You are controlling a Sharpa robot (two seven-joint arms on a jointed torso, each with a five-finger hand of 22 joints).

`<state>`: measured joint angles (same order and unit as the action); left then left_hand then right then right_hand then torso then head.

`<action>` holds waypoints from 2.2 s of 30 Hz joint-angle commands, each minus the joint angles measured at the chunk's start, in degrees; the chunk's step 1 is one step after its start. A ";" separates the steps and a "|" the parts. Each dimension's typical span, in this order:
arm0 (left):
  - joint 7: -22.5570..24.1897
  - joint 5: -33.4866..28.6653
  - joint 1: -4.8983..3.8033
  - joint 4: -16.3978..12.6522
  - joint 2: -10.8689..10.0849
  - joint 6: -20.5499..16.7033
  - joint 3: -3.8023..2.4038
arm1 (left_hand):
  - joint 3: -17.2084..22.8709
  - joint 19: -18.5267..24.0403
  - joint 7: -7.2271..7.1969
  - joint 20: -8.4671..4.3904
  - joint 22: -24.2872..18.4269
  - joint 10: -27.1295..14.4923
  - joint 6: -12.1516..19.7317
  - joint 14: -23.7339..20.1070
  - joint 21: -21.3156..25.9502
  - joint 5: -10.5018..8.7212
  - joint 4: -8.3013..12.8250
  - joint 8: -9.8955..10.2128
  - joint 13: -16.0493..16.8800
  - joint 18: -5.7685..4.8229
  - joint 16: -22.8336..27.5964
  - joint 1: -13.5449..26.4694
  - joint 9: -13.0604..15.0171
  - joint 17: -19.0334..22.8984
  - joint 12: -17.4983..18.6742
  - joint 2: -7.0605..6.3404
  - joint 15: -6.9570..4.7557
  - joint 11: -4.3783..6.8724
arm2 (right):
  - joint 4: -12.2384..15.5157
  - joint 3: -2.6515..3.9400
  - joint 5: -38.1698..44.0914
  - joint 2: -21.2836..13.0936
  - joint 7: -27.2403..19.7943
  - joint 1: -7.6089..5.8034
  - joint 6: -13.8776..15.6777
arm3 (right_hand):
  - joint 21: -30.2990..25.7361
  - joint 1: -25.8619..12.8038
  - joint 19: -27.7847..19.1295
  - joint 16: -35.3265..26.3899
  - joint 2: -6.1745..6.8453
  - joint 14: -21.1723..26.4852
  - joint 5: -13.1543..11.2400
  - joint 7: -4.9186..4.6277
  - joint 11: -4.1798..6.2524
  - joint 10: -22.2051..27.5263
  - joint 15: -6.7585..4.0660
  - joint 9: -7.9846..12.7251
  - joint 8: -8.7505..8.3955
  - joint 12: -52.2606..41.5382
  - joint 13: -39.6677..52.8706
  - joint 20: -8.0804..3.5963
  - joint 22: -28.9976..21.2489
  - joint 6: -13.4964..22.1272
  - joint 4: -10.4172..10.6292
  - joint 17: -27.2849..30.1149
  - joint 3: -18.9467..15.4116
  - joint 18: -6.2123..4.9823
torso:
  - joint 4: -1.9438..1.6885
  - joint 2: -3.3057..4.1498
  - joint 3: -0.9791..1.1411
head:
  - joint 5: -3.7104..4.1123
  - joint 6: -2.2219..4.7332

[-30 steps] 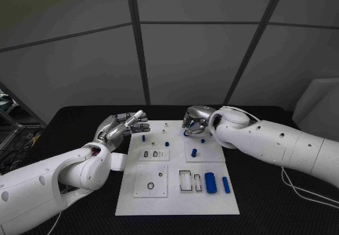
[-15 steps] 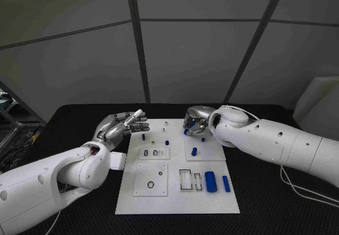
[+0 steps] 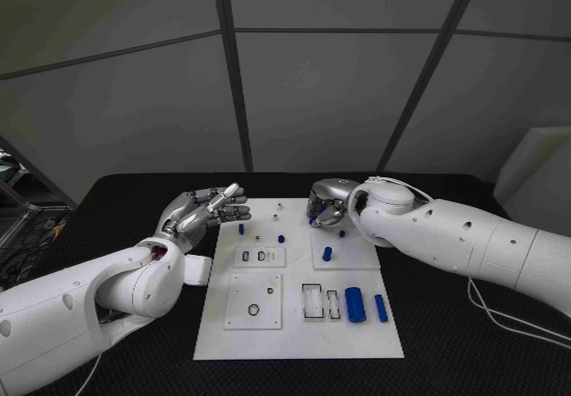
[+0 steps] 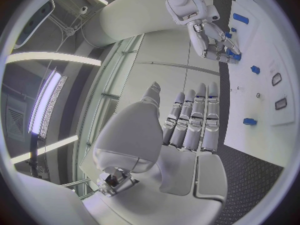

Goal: Assemble the parts on the task board

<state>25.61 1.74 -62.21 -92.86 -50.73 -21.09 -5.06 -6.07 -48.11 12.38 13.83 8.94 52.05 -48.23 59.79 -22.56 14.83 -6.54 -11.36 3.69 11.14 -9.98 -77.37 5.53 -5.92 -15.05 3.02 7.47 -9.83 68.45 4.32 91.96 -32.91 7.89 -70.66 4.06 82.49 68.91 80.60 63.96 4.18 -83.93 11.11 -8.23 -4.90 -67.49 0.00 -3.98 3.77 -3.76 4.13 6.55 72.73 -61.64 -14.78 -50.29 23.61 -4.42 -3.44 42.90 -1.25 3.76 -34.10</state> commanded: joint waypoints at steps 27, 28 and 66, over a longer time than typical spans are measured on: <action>-0.10 0.41 -0.44 0.19 -0.38 1.07 -0.07 | -0.31 -0.46 -0.04 -0.08 -0.09 0.35 -0.28 0.25 -0.01 -0.26 0.25 0.27 -0.08 -0.72 0.33 -0.03 -0.09 0.08 0.25 0.02 0.20 -0.13 | 1.96 0.06 1.74 -0.56 -0.69 -0.16 10.17 | 3.21 3.96 3.02 4.38 -3.21 -0.64 -1.23 0.97 1.54 -6.39 -1.15 -0.75 0.26 0.12 1.39 -1.35 6.00 -3.67 -1.55 -3.75 6.14 2.09 | -0.17 0.39 -0.21 | -0.13 0.33; -0.08 0.41 -0.46 0.19 -0.38 1.10 -0.07 | -0.31 -0.46 -0.04 -0.08 -0.09 0.35 -0.28 0.25 -0.01 -0.26 0.25 0.27 -0.08 -0.72 0.33 -0.03 -0.09 0.08 0.25 0.02 0.20 -0.13 | 1.75 0.06 1.39 -0.29 -1.00 -0.17 11.62 | 3.24 3.94 3.01 4.46 -3.04 -0.61 -0.99 0.94 1.49 -6.28 -1.12 -0.75 0.19 0.20 1.40 -1.34 6.03 -3.67 -1.56 -3.75 6.50 2.09 | -0.19 0.40 -0.22 | -0.05 0.38; -0.24 0.41 -1.35 0.15 0.82 1.34 -0.08 | -0.49 -0.49 -0.07 -0.05 -0.19 0.33 -0.22 0.22 0.04 -0.44 0.33 0.49 -0.08 -0.73 0.60 0.07 -0.17 0.11 0.56 0.02 0.24 -0.16 | -12.10 0.06 -2.09 12.11 -6.38 -0.55 13.80 | 3.21 3.04 2.70 4.83 -1.68 -0.33 -1.21 0.55 1.07 -5.05 -0.83 -0.57 -0.17 0.35 1.32 -1.08 5.82 -2.71 -1.25 -3.61 8.56 2.02 | -0.76 1.14 -0.35 | -0.42 0.18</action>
<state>25.18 1.79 -63.47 -92.63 -49.99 -20.47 -5.07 -6.39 -48.11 12.38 13.83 8.80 52.05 -48.23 59.79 -22.56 14.60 -6.22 -10.97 3.69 11.14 -9.77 -77.37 5.41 -5.86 -14.68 3.02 7.48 -9.84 56.45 4.34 90.08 -20.88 2.32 -71.05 18.83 85.64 71.68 83.25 68.44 2.20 -84.15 10.27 -7.69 -4.30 -72.38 -0.82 -4.60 3.98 -3.24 4.89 5.10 74.92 -64.56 -15.97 -53.96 31.91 -2.64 -4.21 43.99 -1.57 3.37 -33.92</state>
